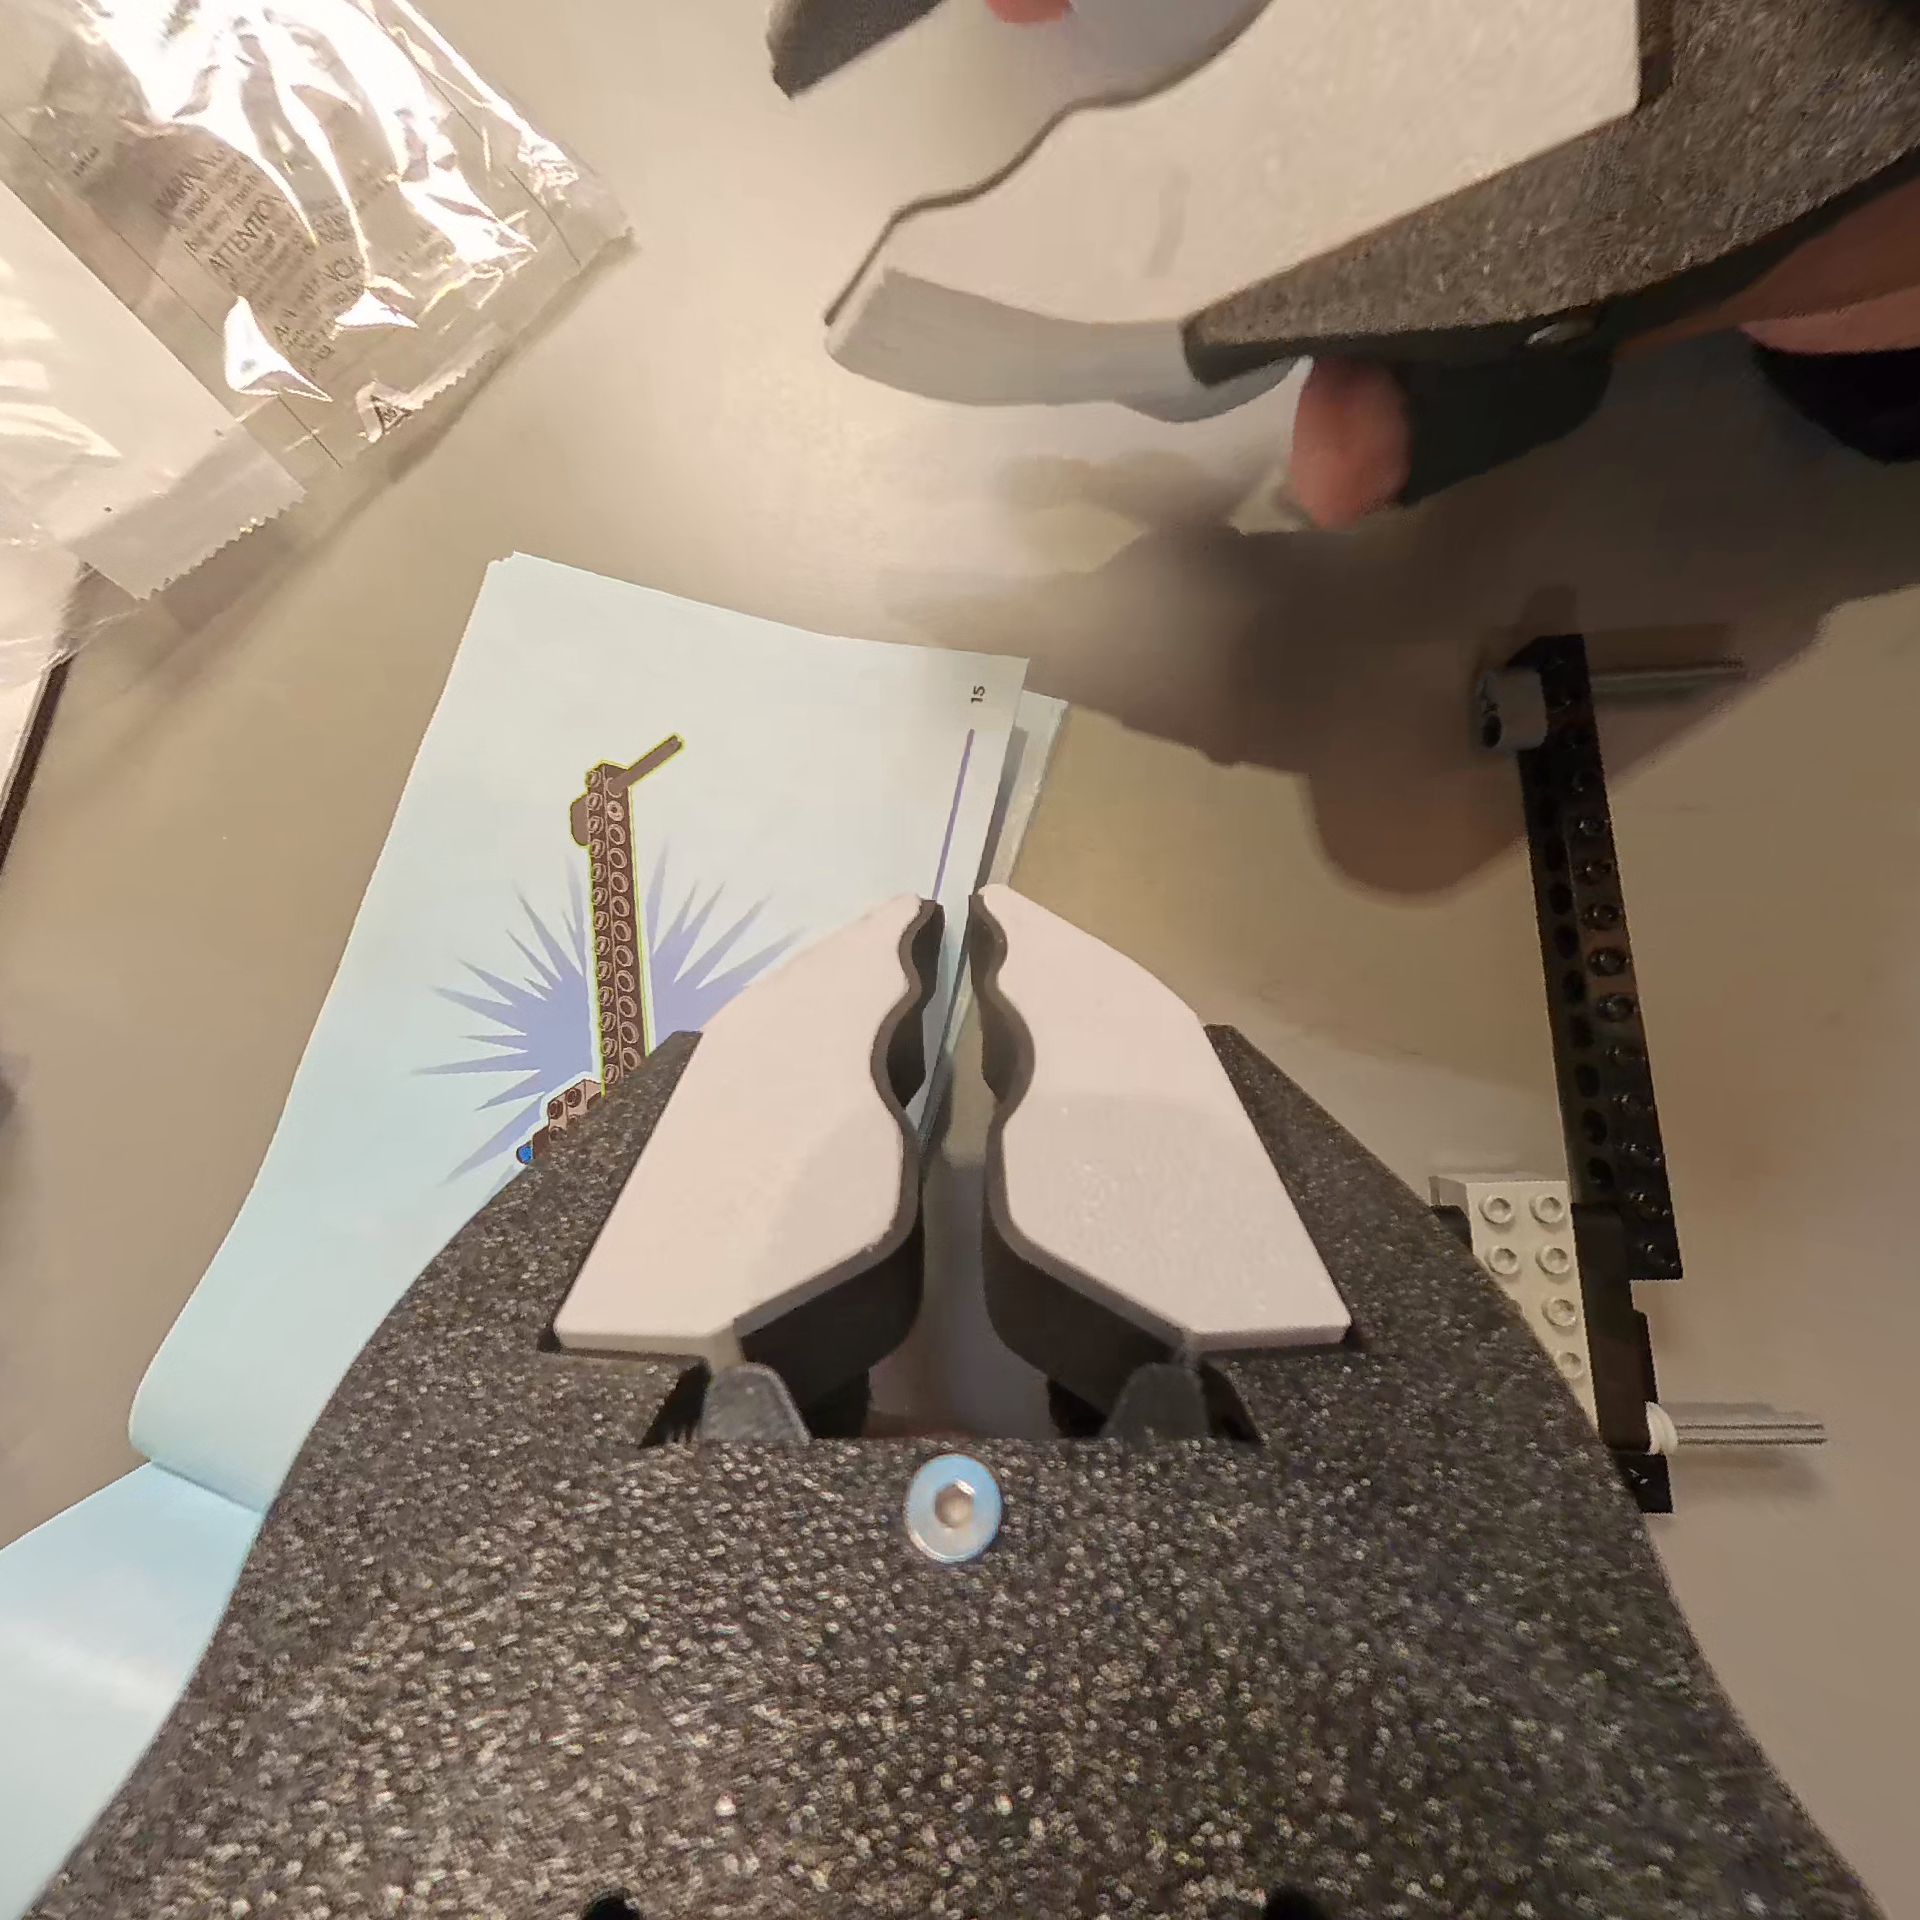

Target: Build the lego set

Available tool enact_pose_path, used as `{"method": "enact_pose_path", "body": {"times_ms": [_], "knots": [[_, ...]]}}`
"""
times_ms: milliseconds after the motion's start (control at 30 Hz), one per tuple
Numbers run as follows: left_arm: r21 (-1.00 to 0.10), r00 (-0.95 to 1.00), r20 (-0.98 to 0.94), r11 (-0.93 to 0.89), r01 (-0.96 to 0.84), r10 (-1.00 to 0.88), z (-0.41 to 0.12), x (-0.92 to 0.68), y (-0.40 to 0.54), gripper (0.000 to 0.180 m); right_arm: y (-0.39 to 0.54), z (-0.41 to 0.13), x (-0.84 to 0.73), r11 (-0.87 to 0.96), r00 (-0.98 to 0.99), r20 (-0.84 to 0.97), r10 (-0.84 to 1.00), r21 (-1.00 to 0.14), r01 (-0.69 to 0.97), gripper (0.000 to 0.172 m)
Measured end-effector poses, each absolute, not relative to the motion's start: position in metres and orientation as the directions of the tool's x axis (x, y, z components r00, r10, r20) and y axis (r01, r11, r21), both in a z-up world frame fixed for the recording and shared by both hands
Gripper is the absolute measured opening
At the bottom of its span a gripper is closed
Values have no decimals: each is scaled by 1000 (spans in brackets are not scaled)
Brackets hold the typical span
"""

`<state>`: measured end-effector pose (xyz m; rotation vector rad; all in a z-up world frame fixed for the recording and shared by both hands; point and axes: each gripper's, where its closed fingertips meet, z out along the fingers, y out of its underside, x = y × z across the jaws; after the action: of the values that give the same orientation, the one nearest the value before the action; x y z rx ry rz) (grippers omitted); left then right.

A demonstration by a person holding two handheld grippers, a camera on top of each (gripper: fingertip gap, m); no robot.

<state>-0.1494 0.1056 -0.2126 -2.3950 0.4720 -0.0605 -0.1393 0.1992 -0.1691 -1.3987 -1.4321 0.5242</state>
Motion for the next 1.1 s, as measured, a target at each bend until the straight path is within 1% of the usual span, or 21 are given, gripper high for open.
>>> {"method": "enact_pose_path", "body": {"times_ms": [200, 400, 533, 667, 900, 1000, 1100], "knots": [[-664, 945, -62, -693, -280, -322, -205, -154, 106, 5, 187, -198, -137, 243, 37, 330, 943, -762, 601, 29], [-673, 949, -57, -691, -265, -309, -202, -158, 106, 5, 177, -208, -140, 325, -36, 394, 918, -700, 636, 29], [-675, 951, -52, -690, -259, -305, -202, -158, 106, 5, 166, -211, -143, 336, -90, 366, 926, -694, 637, 29], [-676, 950, -38, -692, -253, -311, -202, -157, 106, 5, 158, -210, -148, 314, -99, 328, 940, -712, 628, 29], [-690, 948, 1, -687, -229, -317, -202, -154, 105, 8, 157, -209, -153, 303, -90, 320, 943, -718, 626, 30], [-710, 946, 44, -676, -197, -322, -197, -151, 106, 10, 159, -208, -153, 284, -80, 302, 950, -727, 625, 30], [-732, 947, 68, -661, -167, -314, -192, -150, 109, 17, 160, -206, -154, 270, -75, 286, 955, -739, 617, 30]]}}
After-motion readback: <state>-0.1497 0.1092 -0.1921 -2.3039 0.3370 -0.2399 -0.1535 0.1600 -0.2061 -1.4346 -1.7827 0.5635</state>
